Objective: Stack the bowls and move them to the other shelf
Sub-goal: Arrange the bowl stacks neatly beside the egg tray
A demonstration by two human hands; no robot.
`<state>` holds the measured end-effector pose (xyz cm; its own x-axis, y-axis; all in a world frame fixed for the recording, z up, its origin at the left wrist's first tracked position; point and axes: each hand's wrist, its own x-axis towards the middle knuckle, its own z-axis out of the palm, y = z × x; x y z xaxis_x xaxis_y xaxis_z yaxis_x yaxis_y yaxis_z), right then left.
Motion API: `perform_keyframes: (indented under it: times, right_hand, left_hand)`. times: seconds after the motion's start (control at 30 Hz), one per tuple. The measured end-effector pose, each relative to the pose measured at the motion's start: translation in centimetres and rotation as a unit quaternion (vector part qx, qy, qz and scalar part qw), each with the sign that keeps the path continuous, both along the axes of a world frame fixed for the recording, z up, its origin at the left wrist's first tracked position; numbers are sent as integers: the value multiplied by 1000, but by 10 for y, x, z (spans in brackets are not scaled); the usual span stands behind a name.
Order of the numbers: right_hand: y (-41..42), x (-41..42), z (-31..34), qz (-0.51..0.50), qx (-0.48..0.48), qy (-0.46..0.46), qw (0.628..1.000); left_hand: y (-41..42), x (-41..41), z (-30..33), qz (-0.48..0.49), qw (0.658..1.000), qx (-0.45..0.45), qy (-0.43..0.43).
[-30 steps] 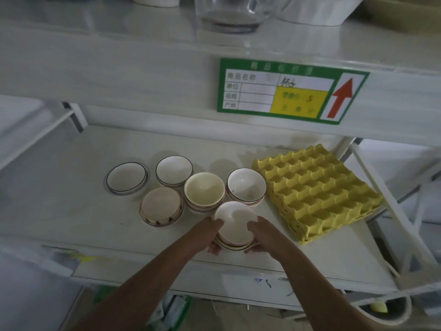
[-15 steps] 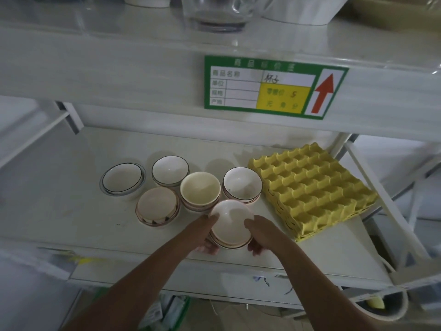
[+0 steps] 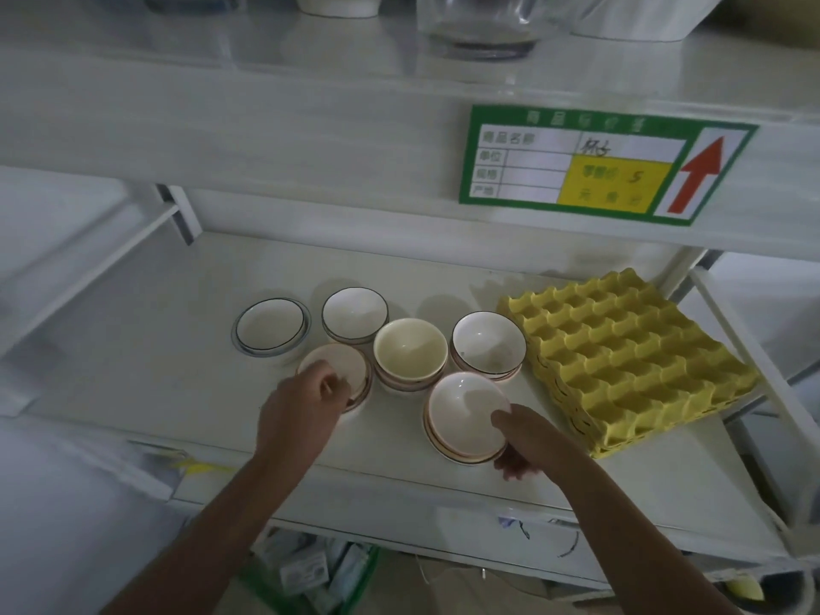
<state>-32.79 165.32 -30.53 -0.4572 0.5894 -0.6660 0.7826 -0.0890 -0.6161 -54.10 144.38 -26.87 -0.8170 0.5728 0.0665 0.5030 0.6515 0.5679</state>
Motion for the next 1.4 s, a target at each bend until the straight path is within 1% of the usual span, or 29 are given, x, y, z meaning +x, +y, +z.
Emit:
perform_keyframes:
  times: [0.03, 0.07, 0.1, 0.13, 0.17, 0.2, 0.23, 0.27, 0.3, 0.37, 0.47, 0.53, 0.6, 0.63, 0.73, 0.8, 0.9, 1.0, 1.07, 1.2, 1.3, 1.4]
  right_hand:
    - [-1, 1, 0, -4, -12, 5, 1000]
    - [-2, 1, 0, -8, -22, 10, 1000]
    - [-3, 2, -1, -12, -28, 14, 999]
    - [-3, 2, -2, -15, -33, 16, 999]
    - [-4, 2, -3, -18, -35, 18, 999]
    - [-4, 2, -4, -18, -34, 19, 999]
    - [-4, 2, -5, -16, -31, 19, 999]
    - [-4, 1, -6, -13, -27, 18, 999]
    - [-5, 1, -6, -12, -24, 15, 1000]
    - [-4, 0, -7, -16, -21, 9, 1000]
    - [0, -2, -7, -13, 3, -11, 1000]
    - [2, -1, -9, -7, 13, -13, 1000]
    - [3, 0, -10, -12, 5, -4, 1000]
    - [3, 0, -10, -17, -7, 2, 1000]
    - [3, 0, -12, -44, -81, 29, 995]
    - [2, 1, -16, -66, -113, 60, 990]
    - [-1, 2, -23, -97, -152, 110, 978]
    - [1, 2, -28, -117, -165, 143, 969]
    - [2, 2, -30, -119, -166, 149, 968]
    - [1, 3, -34, -125, -160, 151, 967]
    - [0, 3, -35, -139, -155, 154, 966]
    - [0, 4, -34, -149, -163, 158, 962]
  left_hand:
    - [-6, -12, 2, 43, 999, 4, 32]
    - [-10, -24, 3, 74, 997, -7, 16]
    - [-10, -36, 1, 92, 994, -25, -46]
    - [-8, -46, -3, 100, 986, -31, -128]
    - [-4, -54, -8, 106, 969, -26, -223]
    - [0, -57, -11, 111, 944, -21, -310]
    - [2, -59, -15, 106, 923, -29, -368]
    - [4, -60, -20, 91, 910, -38, -402]
    - [6, -60, -25, 77, 905, -40, -417]
    - [7, -61, -30, 64, 912, -39, -404]
    - [11, -65, -30, 59, 937, -76, -336]
    - [14, -68, -29, 67, 939, -76, -328]
    - [15, -69, -28, 75, 932, -56, -351]
    - [15, -69, -28, 80, 922, -44, -376]
    - [14, -70, -32, 86, 886, 21, -456]
    - [15, -71, -34, 76, 877, 66, -470]
    - [15, -70, -35, 63, 879, 84, -465]
    - [13, -71, -29, 50, 875, 89, -472]
    - [15, -75, -19, 46, 877, 93, -469]
    - [32, -99, 16, 38, 894, 104, -434]
    - [57, -114, 42, 28, 887, 120, -444]
    - [83, -127, 51, 39, 891, 96, -443]
